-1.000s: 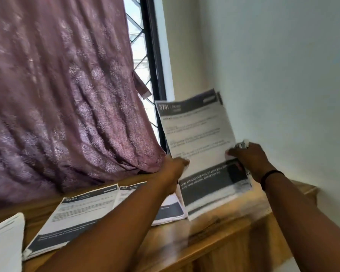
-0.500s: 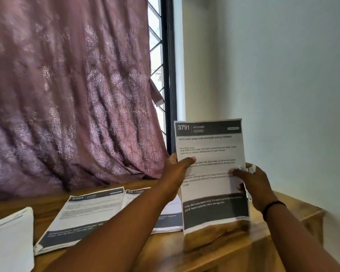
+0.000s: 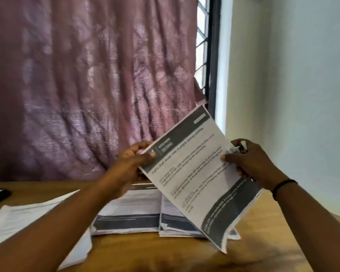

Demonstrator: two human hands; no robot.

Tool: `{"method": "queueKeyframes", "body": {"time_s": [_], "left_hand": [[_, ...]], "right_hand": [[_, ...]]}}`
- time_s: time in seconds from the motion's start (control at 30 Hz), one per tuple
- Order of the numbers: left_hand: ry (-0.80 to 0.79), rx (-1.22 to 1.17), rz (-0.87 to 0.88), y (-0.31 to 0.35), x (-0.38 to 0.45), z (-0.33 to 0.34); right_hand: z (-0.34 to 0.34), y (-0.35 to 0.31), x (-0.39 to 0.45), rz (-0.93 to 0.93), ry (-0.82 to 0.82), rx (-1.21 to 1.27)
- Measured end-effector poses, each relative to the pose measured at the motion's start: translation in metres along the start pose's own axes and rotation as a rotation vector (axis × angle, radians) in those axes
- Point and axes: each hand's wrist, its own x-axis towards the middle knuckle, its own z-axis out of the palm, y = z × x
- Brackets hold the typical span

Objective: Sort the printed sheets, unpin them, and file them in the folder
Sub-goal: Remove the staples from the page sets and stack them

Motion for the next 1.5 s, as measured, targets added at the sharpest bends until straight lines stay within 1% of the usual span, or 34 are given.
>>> {"method": "queueKeyframes", "body": {"time_s": [0.07,0.17,0.23,0.33,0.4,0.47,0.5,0.53,0.6,0.67,0.77,0.83,0.87,0.93,1.0,1.07,1.17,1.27,1.4,1.5], "left_hand": [[-0.008,0.048,-0.008,0.011,-0.005,-0.039],[-0.078,0.208,-0.081,0.011,-0.018,-0.081],[-0.139,0.309,-0.125,0.001,-0.03,-0.099],[-0.205,0.345,-0.213,-0.025,-0.042,-0.116],[-0.221,0.29,-0.34,-0.04,-0.04,-0.129],[-0.293,0.26,-0.521,-0.047,-0.037,-0.135],[-0.328,0.284,-0.577,-0.05,-0.036,-0.137],[-0.339,0.309,-0.598,-0.053,-0.034,-0.138],[-0.285,0.303,-0.579,-0.056,-0.032,-0.14],[-0.198,0.272,-0.517,-0.056,-0.028,-0.144],[-0.012,0.245,-0.403,-0.05,-0.022,-0.152],[0.124,0.171,-0.337,-0.047,-0.018,-0.158],[0.171,0.124,-0.3,-0.045,-0.017,-0.161],[0.247,0.065,-0.208,-0.043,-0.016,-0.164],[0.303,0.059,-0.131,-0.043,-0.015,-0.167],[0.341,0.075,-0.084,-0.043,-0.015,-0.169],[0.383,0.102,-0.054,-0.043,-0.014,-0.171],[0.405,0.118,-0.047,-0.042,-0.013,-0.174],[0.457,0.155,-0.08,-0.04,-0.01,-0.183],[0.488,0.164,-0.096,-0.039,-0.007,-0.189]], "right_hand": [[0.025,-0.008,0.013,-0.013,-0.115,-0.065],[0.069,-0.019,0.034,-0.013,-0.278,-0.165],[0.104,-0.027,0.046,-0.019,-0.336,-0.236],[0.162,-0.03,0.06,-0.062,-0.325,-0.314],[0.202,-0.024,0.067,-0.13,-0.286,-0.383],[0.235,-0.016,0.067,-0.171,-0.233,-0.473],[0.25,-0.013,0.066,-0.18,-0.21,-0.495],[0.262,-0.01,0.063,-0.186,-0.186,-0.493],[0.282,-0.007,0.057,-0.2,-0.133,-0.424],[0.292,-0.008,0.049,-0.216,-0.065,-0.301],[0.295,-0.016,0.036,-0.225,-0.004,-0.142],[0.291,-0.021,0.026,-0.203,-0.053,-0.036],[0.29,-0.022,0.019,-0.16,-0.098,0.048],[0.291,-0.024,0.005,-0.027,-0.211,0.205],[0.298,-0.025,-0.008,0.151,-0.338,0.282],[0.304,-0.027,-0.017,0.277,-0.461,0.297],[0.312,-0.028,-0.023,0.33,-0.548,0.331],[0.311,-0.027,-0.021,0.306,-0.562,0.318],[0.295,-0.011,-0.003,0.183,-0.584,0.131],[0.282,-0.001,0.006,0.176,-0.746,-0.069]]}}
